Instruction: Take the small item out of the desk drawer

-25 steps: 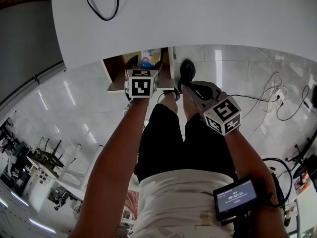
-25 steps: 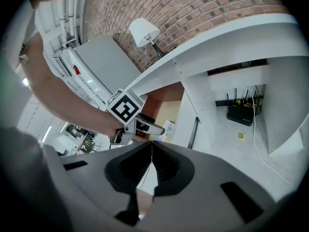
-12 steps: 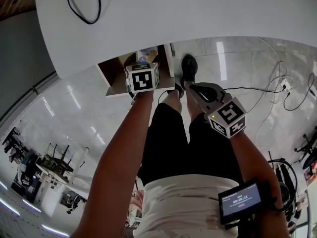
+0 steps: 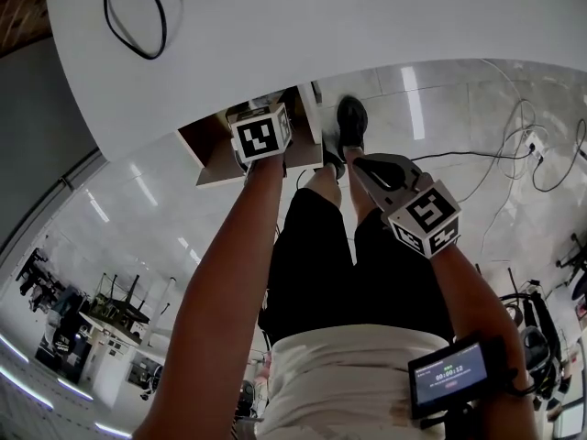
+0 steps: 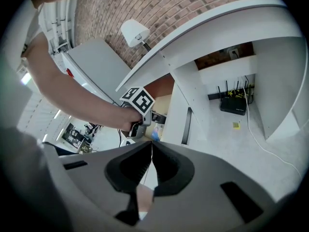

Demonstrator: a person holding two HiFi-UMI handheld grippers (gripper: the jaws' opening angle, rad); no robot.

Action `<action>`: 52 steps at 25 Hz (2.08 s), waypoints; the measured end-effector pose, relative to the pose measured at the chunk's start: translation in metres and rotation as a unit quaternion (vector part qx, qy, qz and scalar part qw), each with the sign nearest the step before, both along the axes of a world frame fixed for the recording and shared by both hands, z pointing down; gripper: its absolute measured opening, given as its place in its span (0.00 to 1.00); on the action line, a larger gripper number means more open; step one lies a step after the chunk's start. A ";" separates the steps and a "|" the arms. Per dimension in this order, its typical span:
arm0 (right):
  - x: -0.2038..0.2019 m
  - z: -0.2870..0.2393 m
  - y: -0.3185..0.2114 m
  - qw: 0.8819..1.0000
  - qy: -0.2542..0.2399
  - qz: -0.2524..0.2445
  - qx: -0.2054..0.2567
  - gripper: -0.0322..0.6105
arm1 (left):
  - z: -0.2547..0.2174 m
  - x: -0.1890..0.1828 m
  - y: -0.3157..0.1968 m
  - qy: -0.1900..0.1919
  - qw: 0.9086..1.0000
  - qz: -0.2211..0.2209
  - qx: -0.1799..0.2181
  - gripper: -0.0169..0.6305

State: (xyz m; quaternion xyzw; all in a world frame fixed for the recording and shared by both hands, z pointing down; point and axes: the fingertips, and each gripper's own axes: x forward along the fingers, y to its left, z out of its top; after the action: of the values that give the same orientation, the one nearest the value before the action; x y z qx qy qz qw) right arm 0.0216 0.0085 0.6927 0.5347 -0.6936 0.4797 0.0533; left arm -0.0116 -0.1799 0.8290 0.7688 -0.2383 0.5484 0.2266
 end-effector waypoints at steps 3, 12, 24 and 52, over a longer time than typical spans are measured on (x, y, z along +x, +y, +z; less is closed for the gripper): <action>0.000 0.002 0.005 1.000 -0.001 0.002 -0.006 0.06 | 0.005 -0.004 -0.003 -0.012 1.000 -0.003 0.010 0.62; 0.009 0.005 0.007 1.000 -0.002 0.017 -0.012 0.06 | 0.017 -0.007 -0.002 -0.031 0.999 0.005 0.016 0.64; 0.012 0.006 0.008 1.000 0.003 0.015 -0.017 0.06 | 0.023 -0.013 -0.005 -0.044 0.999 -0.007 0.016 0.62; -0.016 -0.004 -0.008 0.999 0.012 -0.053 -0.001 0.06 | -0.053 -0.020 0.008 0.090 0.994 -0.057 0.013 0.61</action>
State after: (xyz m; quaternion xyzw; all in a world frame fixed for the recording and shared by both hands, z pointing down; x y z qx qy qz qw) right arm 0.0058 0.0008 0.6891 0.5027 -0.7199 0.4706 0.0873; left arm -0.0318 -0.1718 0.7756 0.8032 -0.2673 0.4598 0.2682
